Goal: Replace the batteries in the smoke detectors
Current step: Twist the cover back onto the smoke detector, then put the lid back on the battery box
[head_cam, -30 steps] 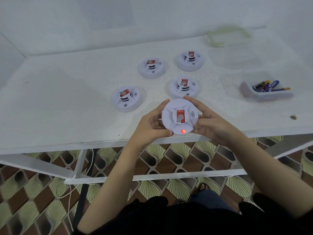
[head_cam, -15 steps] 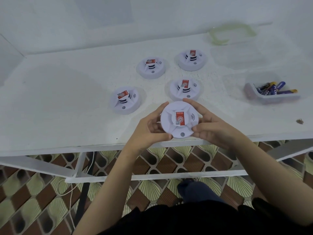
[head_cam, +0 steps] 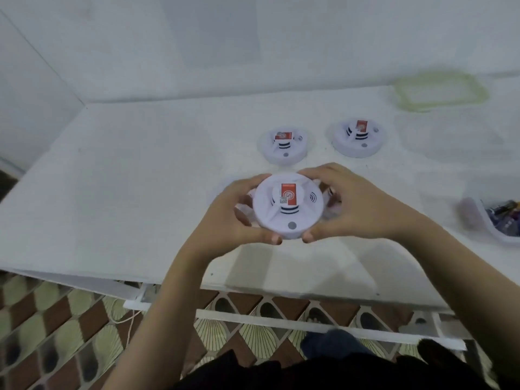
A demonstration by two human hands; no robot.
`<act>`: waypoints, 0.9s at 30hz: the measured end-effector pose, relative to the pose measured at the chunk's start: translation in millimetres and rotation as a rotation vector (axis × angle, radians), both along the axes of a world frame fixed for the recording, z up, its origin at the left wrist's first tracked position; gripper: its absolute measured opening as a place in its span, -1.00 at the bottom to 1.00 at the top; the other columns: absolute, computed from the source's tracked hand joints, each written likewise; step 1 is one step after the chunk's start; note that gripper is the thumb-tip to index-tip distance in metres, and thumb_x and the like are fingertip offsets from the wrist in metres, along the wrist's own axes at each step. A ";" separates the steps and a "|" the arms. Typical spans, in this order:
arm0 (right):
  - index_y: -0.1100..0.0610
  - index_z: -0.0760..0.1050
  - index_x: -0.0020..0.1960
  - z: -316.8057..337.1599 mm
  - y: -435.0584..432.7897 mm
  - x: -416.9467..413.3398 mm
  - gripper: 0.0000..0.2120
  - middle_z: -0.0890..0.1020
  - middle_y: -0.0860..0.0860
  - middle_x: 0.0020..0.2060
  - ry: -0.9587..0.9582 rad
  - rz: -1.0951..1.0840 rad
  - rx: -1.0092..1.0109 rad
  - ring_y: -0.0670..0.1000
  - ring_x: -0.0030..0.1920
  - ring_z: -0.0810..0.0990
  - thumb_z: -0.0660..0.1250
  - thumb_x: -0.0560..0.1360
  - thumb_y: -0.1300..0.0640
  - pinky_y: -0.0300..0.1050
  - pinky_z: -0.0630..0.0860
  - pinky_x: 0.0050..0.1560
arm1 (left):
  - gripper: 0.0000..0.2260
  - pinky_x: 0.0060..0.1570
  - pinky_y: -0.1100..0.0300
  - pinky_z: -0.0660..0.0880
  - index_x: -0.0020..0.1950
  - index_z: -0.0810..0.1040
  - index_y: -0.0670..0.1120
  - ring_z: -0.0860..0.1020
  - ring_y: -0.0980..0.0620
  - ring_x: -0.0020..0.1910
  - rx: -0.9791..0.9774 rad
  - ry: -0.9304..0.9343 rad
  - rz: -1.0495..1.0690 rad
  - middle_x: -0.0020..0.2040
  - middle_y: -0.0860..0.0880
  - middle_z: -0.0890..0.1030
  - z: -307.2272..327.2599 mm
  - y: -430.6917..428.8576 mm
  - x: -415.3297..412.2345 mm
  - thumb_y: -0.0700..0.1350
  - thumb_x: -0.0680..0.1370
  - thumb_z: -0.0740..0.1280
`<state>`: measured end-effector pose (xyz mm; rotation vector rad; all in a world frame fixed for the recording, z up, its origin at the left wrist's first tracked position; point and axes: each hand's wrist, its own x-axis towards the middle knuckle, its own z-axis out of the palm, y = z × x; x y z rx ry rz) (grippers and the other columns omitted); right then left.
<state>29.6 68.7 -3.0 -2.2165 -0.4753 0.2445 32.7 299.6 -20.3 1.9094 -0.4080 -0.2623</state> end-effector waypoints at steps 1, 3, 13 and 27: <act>-0.27 0.34 0.21 6.8 5.4 13.6 -0.27 0.44 -0.27 0.10 -0.039 0.020 -0.020 -0.36 0.06 0.38 0.61 0.14 -0.07 -0.50 0.31 -0.01 | -0.24 -0.20 0.27 0.53 0.31 0.50 0.11 0.55 0.19 0.02 0.034 -0.010 0.019 0.18 0.14 0.57 7.1 5.5 11.8 -0.01 0.13 0.61; -0.17 0.39 0.24 15.9 18.2 43.3 -0.28 0.44 -0.27 0.06 -0.117 0.057 -0.084 -0.29 0.03 0.37 0.59 0.14 -0.11 -0.51 0.28 0.03 | -0.19 -0.19 0.41 0.46 0.33 0.49 0.11 0.52 0.22 -0.04 0.152 0.004 0.069 0.22 0.11 0.53 19.7 16.8 38.1 0.08 0.08 0.55; 0.09 0.34 0.29 -5.6 88.4 176.1 -0.23 0.46 -0.01 0.08 -0.241 0.137 -0.498 0.10 0.25 0.37 0.46 0.24 -0.28 0.25 -0.07 0.42 | -0.14 -0.21 0.42 0.37 0.38 0.46 -0.01 0.49 0.11 -0.02 0.464 0.093 0.195 0.26 0.05 0.53 22.7 60.9 153.4 -0.08 0.07 0.55; 0.11 0.40 0.17 -21.4 99.2 193.3 -0.50 0.54 0.06 0.07 -0.215 0.160 -0.604 0.14 0.24 0.39 0.34 0.41 -0.21 0.31 -0.14 0.41 | 0.06 0.10 0.20 0.41 0.51 0.29 -0.08 0.47 0.03 0.21 0.413 0.261 0.306 0.27 0.00 0.51 -3.7 75.0 162.5 -0.03 0.02 0.53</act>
